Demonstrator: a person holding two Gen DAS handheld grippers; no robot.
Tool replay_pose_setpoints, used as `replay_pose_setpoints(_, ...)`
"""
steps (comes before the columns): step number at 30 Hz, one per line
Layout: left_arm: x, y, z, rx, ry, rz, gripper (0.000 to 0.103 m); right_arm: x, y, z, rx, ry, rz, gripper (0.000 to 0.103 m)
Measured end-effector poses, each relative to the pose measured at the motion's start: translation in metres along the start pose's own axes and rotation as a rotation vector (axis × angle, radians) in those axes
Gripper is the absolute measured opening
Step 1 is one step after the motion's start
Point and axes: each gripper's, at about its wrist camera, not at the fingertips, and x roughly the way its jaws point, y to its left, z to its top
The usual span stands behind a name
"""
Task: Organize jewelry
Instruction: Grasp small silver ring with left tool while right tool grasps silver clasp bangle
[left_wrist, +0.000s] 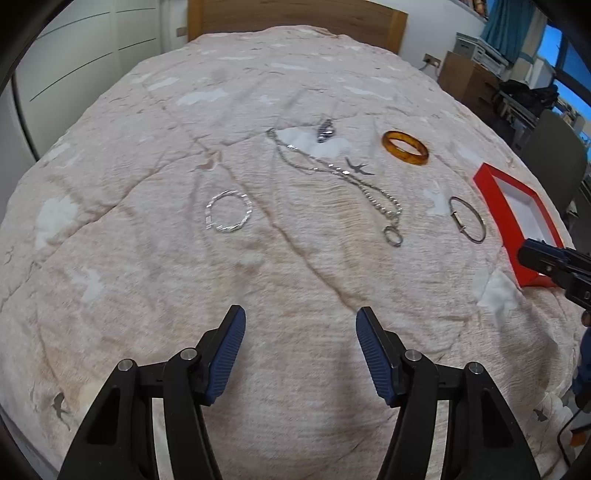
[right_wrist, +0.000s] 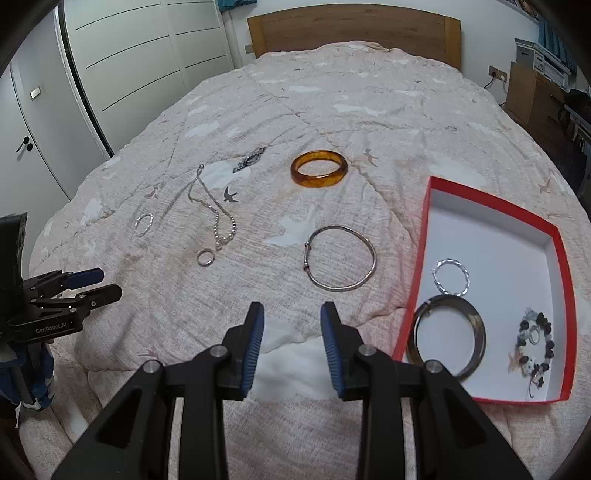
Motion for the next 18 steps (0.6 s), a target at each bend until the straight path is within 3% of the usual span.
replay_pose_setpoints(10, 0.032, -0.046, 0.047, 0.097, -0.001, -0.164, 0.047, 0.038, -0.009, 0.020, -0.011, 0.037, 0.005, 0.031)
replay_pose_setpoints(18, 0.084, -0.065, 0.058, 0.166, 0.088, -0.197, 0.035, 0.063, -0.012, 0.025, -0.035, 0.075, 0.020, 0.031)
